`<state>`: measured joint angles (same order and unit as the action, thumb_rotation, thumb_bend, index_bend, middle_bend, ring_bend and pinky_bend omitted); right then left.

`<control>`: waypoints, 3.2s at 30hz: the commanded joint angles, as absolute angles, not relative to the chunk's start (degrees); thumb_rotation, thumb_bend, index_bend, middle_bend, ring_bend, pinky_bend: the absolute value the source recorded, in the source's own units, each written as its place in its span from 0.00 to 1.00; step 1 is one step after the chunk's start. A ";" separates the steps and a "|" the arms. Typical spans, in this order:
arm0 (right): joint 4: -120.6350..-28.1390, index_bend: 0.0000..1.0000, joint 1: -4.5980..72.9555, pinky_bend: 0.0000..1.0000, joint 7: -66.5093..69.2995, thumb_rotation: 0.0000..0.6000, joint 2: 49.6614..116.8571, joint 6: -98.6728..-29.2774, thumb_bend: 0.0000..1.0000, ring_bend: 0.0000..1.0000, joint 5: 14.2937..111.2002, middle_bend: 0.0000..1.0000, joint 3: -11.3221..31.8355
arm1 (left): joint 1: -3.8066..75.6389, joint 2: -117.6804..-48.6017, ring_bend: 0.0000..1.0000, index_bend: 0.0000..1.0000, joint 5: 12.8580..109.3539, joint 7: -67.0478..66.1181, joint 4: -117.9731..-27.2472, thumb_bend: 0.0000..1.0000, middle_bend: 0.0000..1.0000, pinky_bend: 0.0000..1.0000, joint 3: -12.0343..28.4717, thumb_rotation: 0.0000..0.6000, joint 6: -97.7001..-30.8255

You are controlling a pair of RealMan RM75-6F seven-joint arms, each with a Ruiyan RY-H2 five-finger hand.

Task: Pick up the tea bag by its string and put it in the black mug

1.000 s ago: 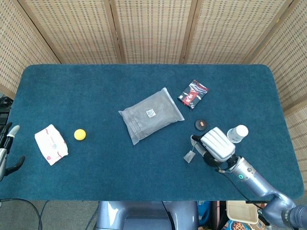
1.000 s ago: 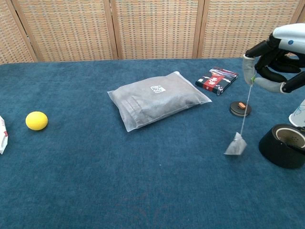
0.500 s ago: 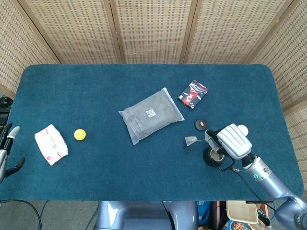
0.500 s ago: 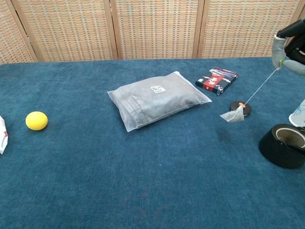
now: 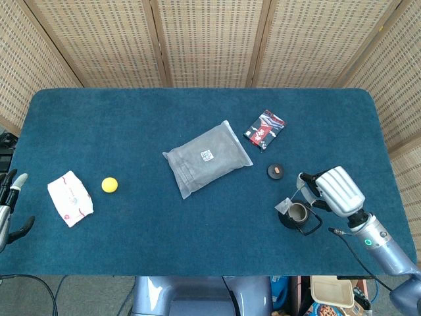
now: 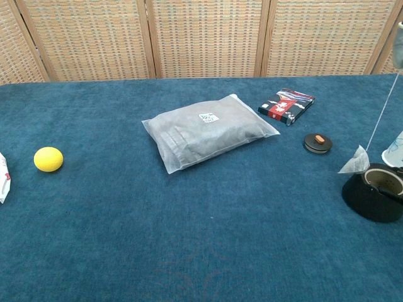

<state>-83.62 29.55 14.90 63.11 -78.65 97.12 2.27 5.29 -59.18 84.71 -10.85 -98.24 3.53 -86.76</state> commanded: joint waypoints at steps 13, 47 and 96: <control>-80.40 0.68 27.15 0.95 19.96 1.00 61.91 -81.10 0.73 0.90 98.44 0.90 1.31 | 4.97 -58.84 0.00 0.03 84.77 -11.78 -99.16 0.32 0.00 0.00 3.38 1.00 -87.09; -76.55 0.70 26.13 0.95 23.22 1.00 62.17 -81.45 0.78 0.91 100.68 0.90 -0.32 | 4.69 -58.51 0.00 0.03 84.39 -12.35 -99.61 0.32 0.00 0.00 3.23 1.00 -86.86; -75.58 0.63 27.20 0.95 18.30 1.00 63.69 -67.65 0.80 0.91 94.80 0.88 -1.95 | 4.33 -58.96 0.00 0.03 84.57 -12.04 -99.01 0.32 0.00 0.00 2.78 1.00 -86.71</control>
<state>-75.15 26.76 18.74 64.24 -68.81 95.45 -1.92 4.33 -58.95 84.57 -12.05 -99.02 2.77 -86.72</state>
